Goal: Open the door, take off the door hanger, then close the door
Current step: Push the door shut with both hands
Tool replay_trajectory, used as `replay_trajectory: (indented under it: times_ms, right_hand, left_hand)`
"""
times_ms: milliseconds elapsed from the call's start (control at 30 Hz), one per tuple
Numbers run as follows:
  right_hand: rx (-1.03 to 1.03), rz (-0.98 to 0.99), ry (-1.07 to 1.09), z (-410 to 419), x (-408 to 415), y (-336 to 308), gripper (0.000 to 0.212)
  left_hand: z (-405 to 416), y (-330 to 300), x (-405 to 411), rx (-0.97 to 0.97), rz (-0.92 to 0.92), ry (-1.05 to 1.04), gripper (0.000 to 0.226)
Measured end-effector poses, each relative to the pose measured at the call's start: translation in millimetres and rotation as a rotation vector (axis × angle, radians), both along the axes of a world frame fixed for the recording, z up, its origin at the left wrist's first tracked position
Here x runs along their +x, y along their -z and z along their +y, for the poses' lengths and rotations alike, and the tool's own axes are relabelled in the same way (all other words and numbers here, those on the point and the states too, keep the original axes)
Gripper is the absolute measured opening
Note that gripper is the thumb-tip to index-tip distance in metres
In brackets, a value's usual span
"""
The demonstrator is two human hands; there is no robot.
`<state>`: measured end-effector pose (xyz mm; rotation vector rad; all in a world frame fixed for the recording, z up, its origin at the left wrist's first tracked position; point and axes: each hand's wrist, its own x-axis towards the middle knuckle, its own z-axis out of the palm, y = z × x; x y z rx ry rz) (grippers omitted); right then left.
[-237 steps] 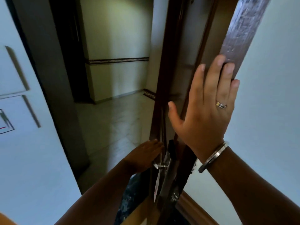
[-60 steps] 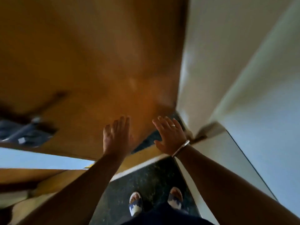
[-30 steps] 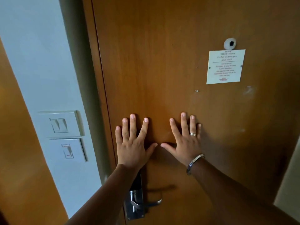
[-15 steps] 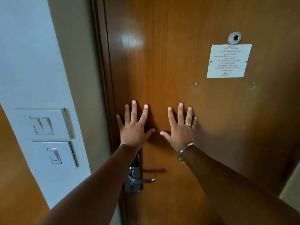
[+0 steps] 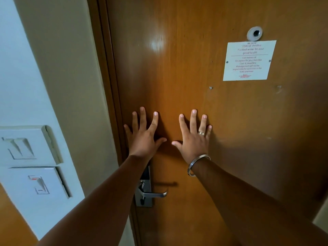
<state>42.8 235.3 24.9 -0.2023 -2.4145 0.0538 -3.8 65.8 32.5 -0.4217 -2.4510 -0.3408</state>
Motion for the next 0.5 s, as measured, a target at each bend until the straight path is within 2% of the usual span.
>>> replay_trajectory:
  times_ms: [367,500]
  right_hand:
    - [-0.082,0.140,-0.042,0.5,-15.8,7.9,0.114]
    - [-0.048,0.100,-0.019,1.7,-16.3,7.7,0.115]
  left_hand:
    - [0.9,9.5,-17.7,0.016,0.092,0.024,0.106]
    - [4.5,7.4,-19.1,0.015,0.034,0.013,0.111]
